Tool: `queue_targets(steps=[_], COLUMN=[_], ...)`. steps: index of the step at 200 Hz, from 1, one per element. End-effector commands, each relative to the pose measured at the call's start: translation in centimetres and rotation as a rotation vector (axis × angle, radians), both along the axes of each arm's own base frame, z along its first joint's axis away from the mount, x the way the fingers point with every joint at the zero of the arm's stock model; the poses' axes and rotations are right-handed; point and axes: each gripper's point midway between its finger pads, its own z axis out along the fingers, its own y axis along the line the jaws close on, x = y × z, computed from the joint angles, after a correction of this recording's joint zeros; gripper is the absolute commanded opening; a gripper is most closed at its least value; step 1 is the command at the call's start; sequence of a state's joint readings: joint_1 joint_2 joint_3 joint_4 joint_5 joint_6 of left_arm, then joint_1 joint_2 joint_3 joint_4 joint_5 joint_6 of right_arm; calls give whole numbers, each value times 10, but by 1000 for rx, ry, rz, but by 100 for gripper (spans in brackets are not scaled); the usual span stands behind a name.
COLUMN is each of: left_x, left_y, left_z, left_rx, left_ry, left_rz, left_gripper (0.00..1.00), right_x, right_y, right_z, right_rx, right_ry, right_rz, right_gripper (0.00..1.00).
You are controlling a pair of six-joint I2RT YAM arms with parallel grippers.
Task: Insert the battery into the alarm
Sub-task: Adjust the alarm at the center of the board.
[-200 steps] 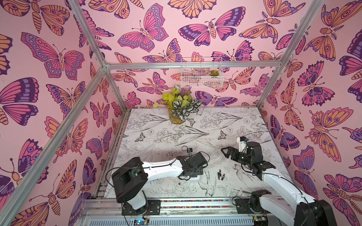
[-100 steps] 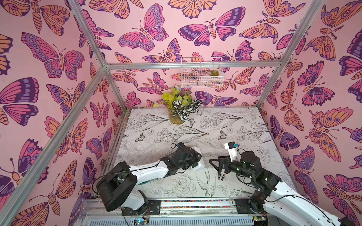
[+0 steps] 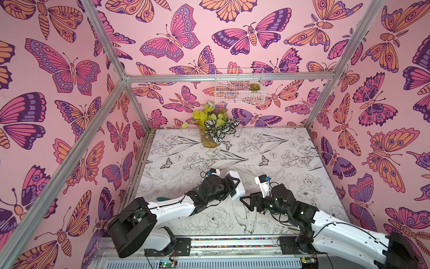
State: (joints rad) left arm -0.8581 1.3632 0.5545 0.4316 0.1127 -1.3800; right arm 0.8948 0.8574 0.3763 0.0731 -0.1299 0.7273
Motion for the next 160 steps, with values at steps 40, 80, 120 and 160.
queue_targets(steps=[40,80,120,160], left_x=[-10,-11,-10,-10], left_y=[-5,-6,-3,-1], left_z=[14,18,16,14], left_rx=[-71,-78,-69,-65], left_ry=[-21,-27,-27,-29], left_rz=[-23,-23,-9,-2], left_gripper=[58,59,58,58], right_x=[18,26,25,25], right_y=[27,32,42,44], right_z=[33,22,23,15], right_rx=[1,-65,-93,-127], right_ry=[-105,-91,-96,-73], right_rz=[-24,-33,-4,6], right_gripper=[77,48,37,51])
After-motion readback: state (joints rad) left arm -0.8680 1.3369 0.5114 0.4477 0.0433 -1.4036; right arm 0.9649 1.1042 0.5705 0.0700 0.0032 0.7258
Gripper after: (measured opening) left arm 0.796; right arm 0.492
